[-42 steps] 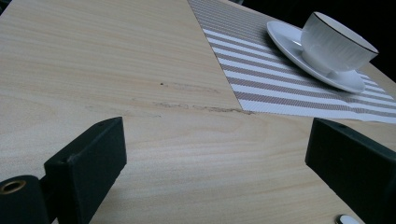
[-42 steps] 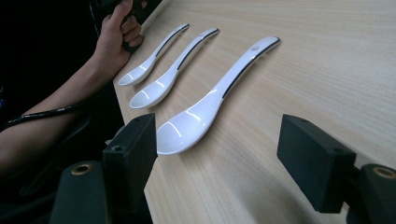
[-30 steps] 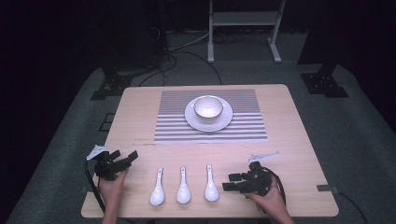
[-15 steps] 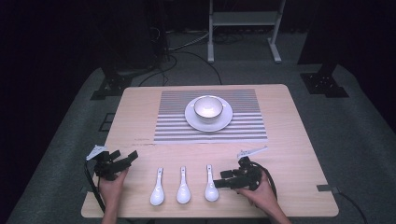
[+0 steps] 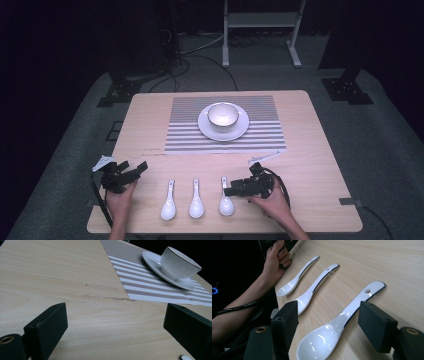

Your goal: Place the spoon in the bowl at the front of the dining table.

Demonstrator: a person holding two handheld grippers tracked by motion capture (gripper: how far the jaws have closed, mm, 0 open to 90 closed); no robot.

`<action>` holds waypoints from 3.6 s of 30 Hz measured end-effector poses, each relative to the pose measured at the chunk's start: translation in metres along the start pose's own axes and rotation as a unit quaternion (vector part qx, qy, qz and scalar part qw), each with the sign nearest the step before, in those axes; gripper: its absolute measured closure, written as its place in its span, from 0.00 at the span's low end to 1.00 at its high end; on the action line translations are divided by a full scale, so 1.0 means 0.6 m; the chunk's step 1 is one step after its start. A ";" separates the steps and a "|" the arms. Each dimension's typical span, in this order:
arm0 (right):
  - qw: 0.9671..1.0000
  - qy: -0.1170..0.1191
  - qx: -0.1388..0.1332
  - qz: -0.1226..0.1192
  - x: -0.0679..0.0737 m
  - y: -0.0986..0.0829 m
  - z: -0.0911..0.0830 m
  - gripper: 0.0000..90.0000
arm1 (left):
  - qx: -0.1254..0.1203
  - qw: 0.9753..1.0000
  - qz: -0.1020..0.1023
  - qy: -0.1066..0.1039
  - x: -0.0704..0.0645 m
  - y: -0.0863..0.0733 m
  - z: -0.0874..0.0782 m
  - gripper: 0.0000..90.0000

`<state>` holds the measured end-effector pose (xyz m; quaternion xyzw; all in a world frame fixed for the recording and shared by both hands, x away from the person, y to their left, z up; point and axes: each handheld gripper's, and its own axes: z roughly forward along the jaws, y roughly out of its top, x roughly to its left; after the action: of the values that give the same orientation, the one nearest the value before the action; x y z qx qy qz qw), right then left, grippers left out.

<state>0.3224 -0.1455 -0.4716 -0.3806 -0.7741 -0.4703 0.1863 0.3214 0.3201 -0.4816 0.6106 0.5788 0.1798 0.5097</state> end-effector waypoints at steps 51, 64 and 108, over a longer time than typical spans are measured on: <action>0.981 -0.184 0.045 -0.053 0.028 0.031 0.064 0.70 | -0.003 1.000 -0.005 -0.001 0.002 0.000 -0.002 0.04; 0.982 -0.166 0.081 -0.047 0.018 0.044 0.064 0.92 | -0.004 1.000 -0.006 0.000 0.002 0.000 -0.002 0.04; 0.991 -0.058 -0.117 0.022 0.003 0.133 -0.052 0.94 | -0.004 1.000 -0.007 0.001 0.002 0.000 -0.002 0.04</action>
<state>0.3802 -0.1503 -0.4086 -0.4435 -0.7146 -0.5305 0.1057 0.3210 0.3216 -0.4815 0.6046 0.5825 0.1791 0.5129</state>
